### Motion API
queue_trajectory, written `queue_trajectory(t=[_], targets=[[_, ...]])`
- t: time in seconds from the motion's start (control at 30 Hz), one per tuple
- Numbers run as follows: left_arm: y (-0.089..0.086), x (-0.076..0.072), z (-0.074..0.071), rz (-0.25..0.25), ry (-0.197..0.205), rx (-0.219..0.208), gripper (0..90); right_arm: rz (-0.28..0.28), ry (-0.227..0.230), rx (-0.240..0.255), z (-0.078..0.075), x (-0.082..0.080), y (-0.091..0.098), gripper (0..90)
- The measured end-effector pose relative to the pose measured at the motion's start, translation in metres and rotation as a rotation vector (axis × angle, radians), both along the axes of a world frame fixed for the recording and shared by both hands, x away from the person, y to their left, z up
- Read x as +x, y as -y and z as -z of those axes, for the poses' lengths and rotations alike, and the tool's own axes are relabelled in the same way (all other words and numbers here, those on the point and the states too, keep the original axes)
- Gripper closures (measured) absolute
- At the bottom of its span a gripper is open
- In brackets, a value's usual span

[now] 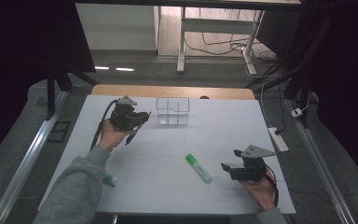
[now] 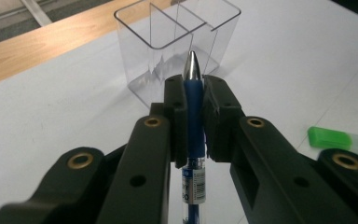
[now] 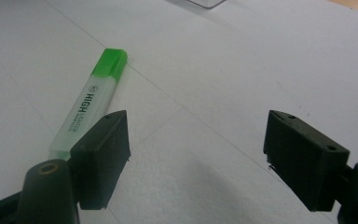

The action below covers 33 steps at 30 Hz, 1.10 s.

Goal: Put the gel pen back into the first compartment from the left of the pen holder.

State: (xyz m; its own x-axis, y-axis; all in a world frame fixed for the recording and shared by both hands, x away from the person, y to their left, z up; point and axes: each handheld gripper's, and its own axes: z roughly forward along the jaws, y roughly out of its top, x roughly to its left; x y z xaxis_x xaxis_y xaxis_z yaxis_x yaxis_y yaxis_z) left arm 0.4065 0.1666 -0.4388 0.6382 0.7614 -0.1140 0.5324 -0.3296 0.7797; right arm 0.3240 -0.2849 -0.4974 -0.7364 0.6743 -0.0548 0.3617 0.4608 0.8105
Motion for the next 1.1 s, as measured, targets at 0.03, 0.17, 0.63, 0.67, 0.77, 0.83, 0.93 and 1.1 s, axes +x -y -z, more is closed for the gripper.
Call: queue_trajectory(t=[0.03, 0.17, 0.63, 0.67, 0.77, 0.83, 0.93, 1.1], targets=[[-0.001, -0.001, -0.001, 0.002, 0.004, -0.006, 79.7, 0.001, 0.004, -0.004, 0.0, 0.0, 0.0, 22.1], [-0.004, -0.004, -0.005, 0.005, 0.019, -0.026, 79.8, 0.005, 0.0, -0.002, 0.0, 0.0, 0.0, 22.1], [-0.009, 0.001, -0.006, -0.017, 0.05, -0.118, 79.7, 0.0, -0.003, -0.002, 0.001, 0.003, -0.002, 22.1], [-0.009, 0.001, -0.006, -0.018, 0.051, -0.121, 79.7, -0.002, -0.001, -0.006, 0.001, 0.003, -0.003, 22.1], [-0.008, 0.001, -0.008, -0.02, 0.056, -0.123, 79.7, -0.012, -0.004, -0.015, 0.002, 0.003, -0.004, 22.1], [-0.007, 0.003, -0.009, -0.022, 0.061, -0.124, 79.7, -0.006, -0.004, -0.01, 0.002, 0.001, -0.003, 22.1], [-0.006, 0.006, -0.012, -0.022, 0.064, -0.147, 79.8, 0.0, 0.002, -0.002, 0.001, 0.0, -0.001, 22.1], [-0.002, 0.008, -0.016, -0.015, 0.079, -0.146, 79.7, 0.012, -0.003, -0.005, 0.001, -0.004, 0.003, 22.1]])
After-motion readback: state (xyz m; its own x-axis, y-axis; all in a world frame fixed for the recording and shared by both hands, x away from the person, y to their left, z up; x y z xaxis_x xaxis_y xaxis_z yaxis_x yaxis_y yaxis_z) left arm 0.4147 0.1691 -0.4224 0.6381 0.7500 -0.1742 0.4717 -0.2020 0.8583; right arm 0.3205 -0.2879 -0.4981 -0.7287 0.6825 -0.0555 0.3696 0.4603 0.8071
